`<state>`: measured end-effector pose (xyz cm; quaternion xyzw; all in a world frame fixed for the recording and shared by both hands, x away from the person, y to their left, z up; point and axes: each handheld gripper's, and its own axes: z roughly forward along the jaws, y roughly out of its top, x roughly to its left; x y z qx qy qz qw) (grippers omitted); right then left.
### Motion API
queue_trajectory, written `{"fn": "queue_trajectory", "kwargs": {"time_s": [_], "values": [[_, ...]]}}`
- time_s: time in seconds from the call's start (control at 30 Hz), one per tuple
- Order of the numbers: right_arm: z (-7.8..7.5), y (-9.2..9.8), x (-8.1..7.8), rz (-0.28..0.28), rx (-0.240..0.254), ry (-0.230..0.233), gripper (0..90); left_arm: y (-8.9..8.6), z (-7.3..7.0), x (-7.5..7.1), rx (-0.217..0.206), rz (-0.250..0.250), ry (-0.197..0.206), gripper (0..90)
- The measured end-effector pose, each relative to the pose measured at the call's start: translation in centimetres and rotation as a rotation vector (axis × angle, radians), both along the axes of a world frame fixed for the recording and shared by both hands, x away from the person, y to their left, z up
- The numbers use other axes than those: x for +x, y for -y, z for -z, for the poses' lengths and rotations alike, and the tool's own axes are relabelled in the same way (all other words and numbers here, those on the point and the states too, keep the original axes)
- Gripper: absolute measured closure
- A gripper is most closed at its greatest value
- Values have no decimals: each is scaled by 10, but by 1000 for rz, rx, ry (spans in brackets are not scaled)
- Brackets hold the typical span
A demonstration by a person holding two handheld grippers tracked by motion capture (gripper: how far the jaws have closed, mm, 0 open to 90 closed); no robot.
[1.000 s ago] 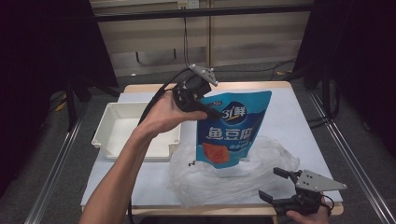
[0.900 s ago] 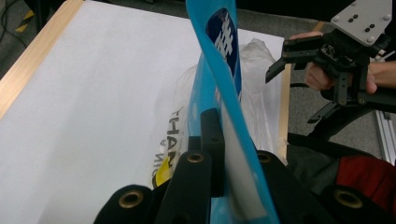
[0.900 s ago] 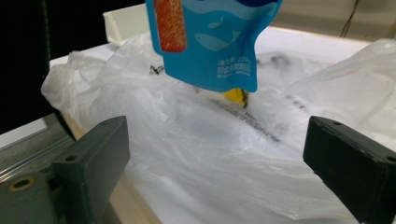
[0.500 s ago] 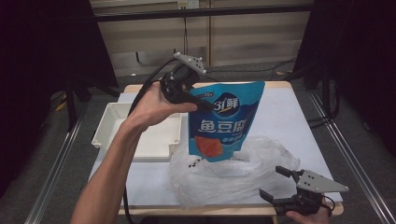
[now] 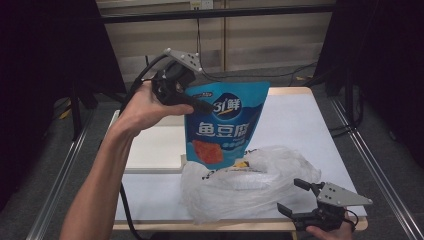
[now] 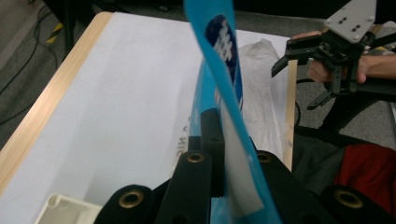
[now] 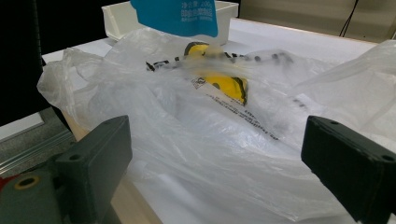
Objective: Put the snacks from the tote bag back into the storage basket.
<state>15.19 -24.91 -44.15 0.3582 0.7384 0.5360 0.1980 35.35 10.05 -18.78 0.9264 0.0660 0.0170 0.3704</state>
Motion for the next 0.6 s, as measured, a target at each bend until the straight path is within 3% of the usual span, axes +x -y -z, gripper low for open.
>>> {"fn": "queue_trajectory", "kwargs": {"time_s": [0.27, 0.53, 0.6], "values": [[0, 0, 1, 10, 4, -3, 84, -26, -5, 10, -45, -63, 19, 900], [1, -1, 2, 6, -10, -11, 84, -46, -13, 13, -55, -119, 52, 900], [1, -1, 2, 6, -9, -11, 84, -53, -11, 15, -65, -137, 41, 900]]}}
